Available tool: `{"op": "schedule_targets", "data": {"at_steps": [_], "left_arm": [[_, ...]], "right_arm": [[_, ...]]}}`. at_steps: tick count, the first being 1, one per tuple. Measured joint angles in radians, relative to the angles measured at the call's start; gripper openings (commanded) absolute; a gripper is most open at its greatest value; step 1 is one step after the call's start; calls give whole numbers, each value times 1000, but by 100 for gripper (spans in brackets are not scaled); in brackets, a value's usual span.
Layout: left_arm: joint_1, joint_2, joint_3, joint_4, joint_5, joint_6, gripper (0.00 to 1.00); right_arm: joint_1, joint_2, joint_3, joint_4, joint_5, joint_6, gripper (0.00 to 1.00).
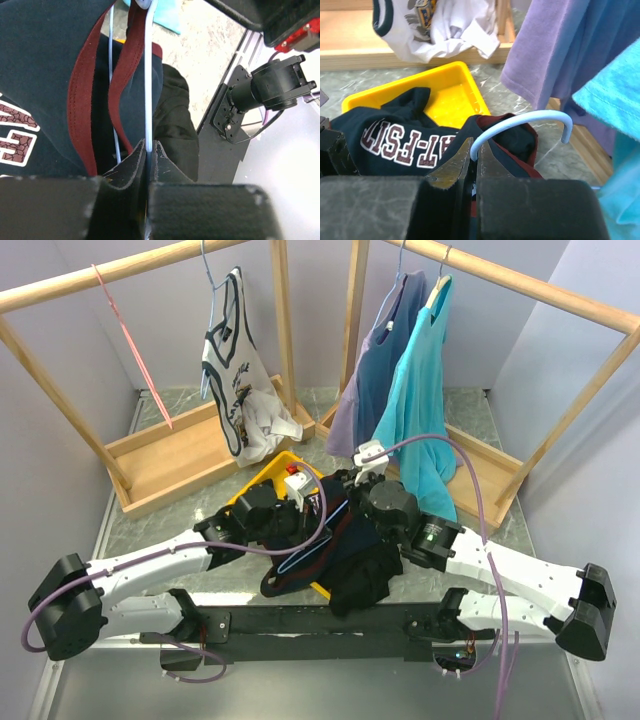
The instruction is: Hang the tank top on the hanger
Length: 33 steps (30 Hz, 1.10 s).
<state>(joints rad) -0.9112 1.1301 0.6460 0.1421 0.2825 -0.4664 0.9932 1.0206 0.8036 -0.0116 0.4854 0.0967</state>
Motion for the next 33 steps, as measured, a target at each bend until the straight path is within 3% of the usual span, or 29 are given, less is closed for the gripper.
{"op": "schedule_targets", "data": {"at_steps": [2, 3, 5, 6, 7, 17, 23, 27, 33], "left_arm": [[0, 0, 5, -10, -2, -3, 26], [0, 0, 9, -13, -4, -9, 36], [0, -1, 19, -18, -13, -18, 42], [0, -2, 25, -21, -18, -25, 50], [0, -4, 29, -25, -21, -27, 52], [0, -221, 41, -195, -125, -113, 56], [0, -399, 51, -372, -248, -226, 50], [0, -421, 63, -507, -303, -302, 45], [-2, -423, 58, -698, -319, -398, 45]], "right_arm": [[26, 1, -11, 20, 56, -10, 0], [41, 2, -13, 27, 82, -14, 0], [68, 10, -13, 42, 134, -26, 0], [82, 16, -13, 53, 163, -35, 0], [97, 23, -13, 61, 189, -42, 0], [148, 74, -14, 88, 325, -88, 0], [148, 69, -14, 86, 344, -92, 0], [150, 65, -19, 86, 346, -95, 0], [154, 54, -28, 78, 345, -98, 0]]}}
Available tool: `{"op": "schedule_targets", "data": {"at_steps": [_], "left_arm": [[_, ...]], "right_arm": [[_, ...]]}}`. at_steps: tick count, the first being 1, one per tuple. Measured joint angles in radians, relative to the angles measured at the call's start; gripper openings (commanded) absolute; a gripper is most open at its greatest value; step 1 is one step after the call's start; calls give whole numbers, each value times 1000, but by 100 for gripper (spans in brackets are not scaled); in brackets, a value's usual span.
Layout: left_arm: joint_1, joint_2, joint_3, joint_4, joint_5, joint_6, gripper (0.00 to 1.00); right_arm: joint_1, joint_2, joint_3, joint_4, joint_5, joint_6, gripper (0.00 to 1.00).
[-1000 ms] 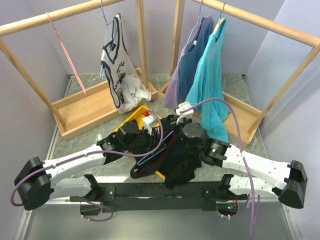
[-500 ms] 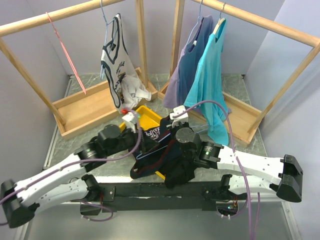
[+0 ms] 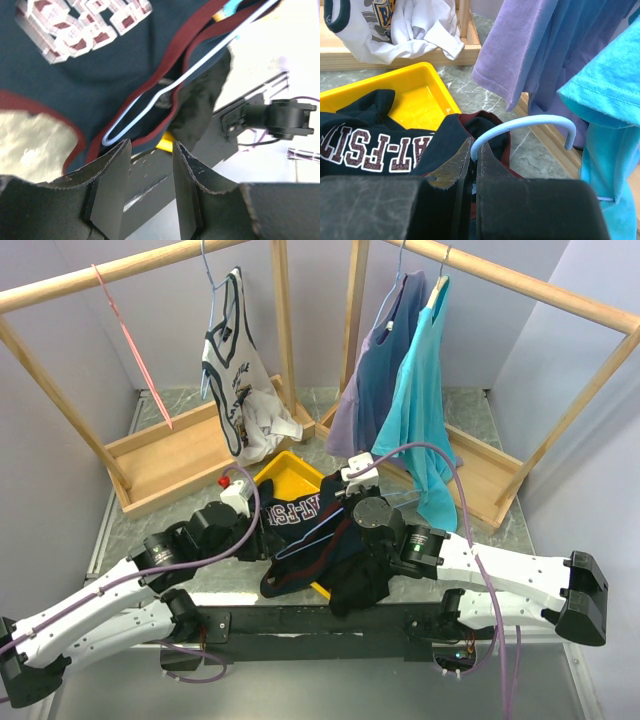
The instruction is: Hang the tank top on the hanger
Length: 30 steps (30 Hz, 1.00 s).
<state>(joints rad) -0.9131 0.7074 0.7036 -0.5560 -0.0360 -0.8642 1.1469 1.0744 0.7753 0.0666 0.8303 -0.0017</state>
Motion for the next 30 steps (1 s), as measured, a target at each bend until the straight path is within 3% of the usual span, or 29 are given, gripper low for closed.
{"op": "schedule_targets", "data": {"at_steps": [11, 22, 30], "left_arm": [[-100, -15, -57, -176, -92, -158, 42], [-183, 45, -98, -203, -208, -273, 41], [-206, 85, -114, -171, -248, -282, 9]], "right_arm": [[1, -10, 0, -12, -1, 0, 0], [1, -10, 0, -26, -8, 0, 0], [9, -10, 1, -31, -8, 0, 0]]}}
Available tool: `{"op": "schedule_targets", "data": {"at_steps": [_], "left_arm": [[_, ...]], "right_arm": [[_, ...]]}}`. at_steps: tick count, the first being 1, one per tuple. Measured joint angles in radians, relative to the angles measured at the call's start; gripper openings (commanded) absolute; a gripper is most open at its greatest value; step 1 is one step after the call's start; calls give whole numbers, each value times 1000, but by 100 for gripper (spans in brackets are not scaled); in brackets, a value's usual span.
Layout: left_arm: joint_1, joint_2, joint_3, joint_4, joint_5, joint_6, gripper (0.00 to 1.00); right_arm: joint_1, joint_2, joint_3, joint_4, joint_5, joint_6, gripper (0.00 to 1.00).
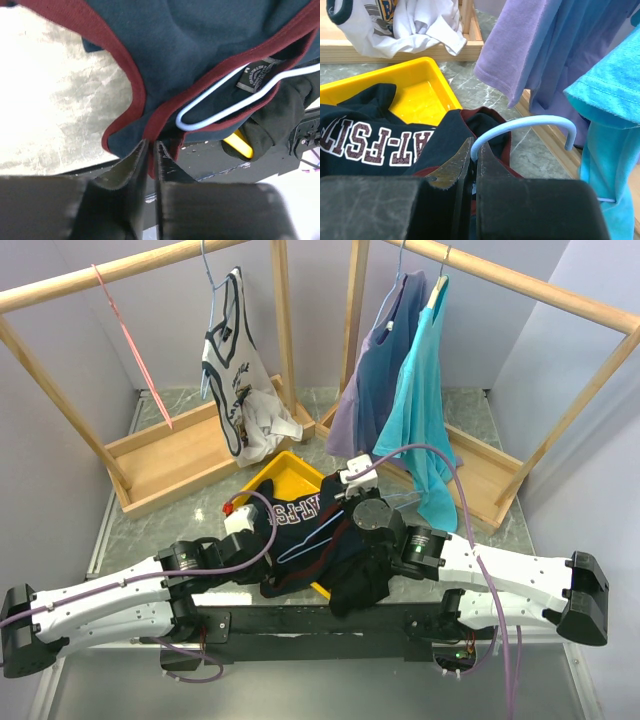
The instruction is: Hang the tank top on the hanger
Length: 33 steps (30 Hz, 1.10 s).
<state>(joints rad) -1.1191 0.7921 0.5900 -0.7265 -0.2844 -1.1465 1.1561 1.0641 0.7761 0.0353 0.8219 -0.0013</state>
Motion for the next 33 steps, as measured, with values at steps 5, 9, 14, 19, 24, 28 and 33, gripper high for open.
{"op": "schedule_targets", "data": {"at_steps": [5, 9, 14, 19, 24, 28, 33], "left_arm": [[-1, 0, 0, 12, -19, 9, 1], [-1, 12, 35, 5, -30, 27, 1], [-2, 39, 121, 5, -47, 56, 1], [-2, 60, 195, 4, -58, 82, 1], [3, 115, 299, 2, -68, 113, 1], [55, 151, 404, 11, -60, 166, 1], [169, 193, 520, 37, -20, 251, 1]], "right_arm": [[21, 1, 6, -6, 1, 0, 0], [48, 12, 10, -5, 10, 0, 0], [66, 41, 17, -9, 32, 0, 0], [77, 52, 50, -21, 69, 16, 0], [87, 85, 153, -55, 125, 57, 0], [120, 112, 213, -63, 157, 67, 0], [147, 136, 254, -73, 166, 66, 0]]}}
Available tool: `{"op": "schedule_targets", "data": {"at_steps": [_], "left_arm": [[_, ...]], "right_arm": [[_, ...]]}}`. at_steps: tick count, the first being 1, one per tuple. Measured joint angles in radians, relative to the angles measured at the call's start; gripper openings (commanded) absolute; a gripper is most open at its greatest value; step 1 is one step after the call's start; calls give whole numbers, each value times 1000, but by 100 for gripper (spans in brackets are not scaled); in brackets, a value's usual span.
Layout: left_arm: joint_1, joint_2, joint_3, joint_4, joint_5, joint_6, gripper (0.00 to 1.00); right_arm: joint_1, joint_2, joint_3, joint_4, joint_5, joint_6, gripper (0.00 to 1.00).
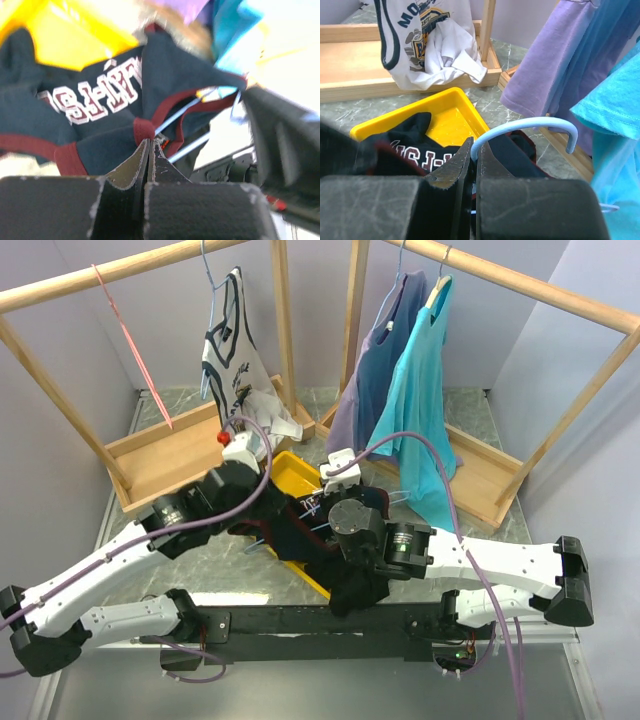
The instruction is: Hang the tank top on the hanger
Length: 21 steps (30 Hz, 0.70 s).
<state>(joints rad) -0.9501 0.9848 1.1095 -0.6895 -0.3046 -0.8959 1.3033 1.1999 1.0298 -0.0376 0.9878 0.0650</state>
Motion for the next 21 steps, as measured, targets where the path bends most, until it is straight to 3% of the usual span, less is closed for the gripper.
{"op": "schedule_targets", "data": {"at_steps": [5, 7, 8, 10, 11, 13, 21], "left_arm": [[106, 33, 50, 41, 84, 71, 1], [135, 60, 75, 51, 126, 95, 6], [145, 71, 86, 55, 145, 105, 22], [161, 96, 115, 60, 183, 130, 34], [168, 106, 130, 62, 201, 143, 47], [183, 121, 165, 66, 234, 168, 59], [228, 125, 385, 80, 365, 266, 61]], "right_arm": [[3, 0, 16, -24, 10, -3, 0], [3, 0, 49, -50, 18, -8, 0], [3, 1, 70, -60, 23, -12, 0], [3, 3, 111, -72, 32, -22, 0], [3, 4, 134, -78, 38, -27, 0], [3, 3, 166, -80, 46, -47, 0], [3, 3, 248, -96, 66, -160, 0]]}}
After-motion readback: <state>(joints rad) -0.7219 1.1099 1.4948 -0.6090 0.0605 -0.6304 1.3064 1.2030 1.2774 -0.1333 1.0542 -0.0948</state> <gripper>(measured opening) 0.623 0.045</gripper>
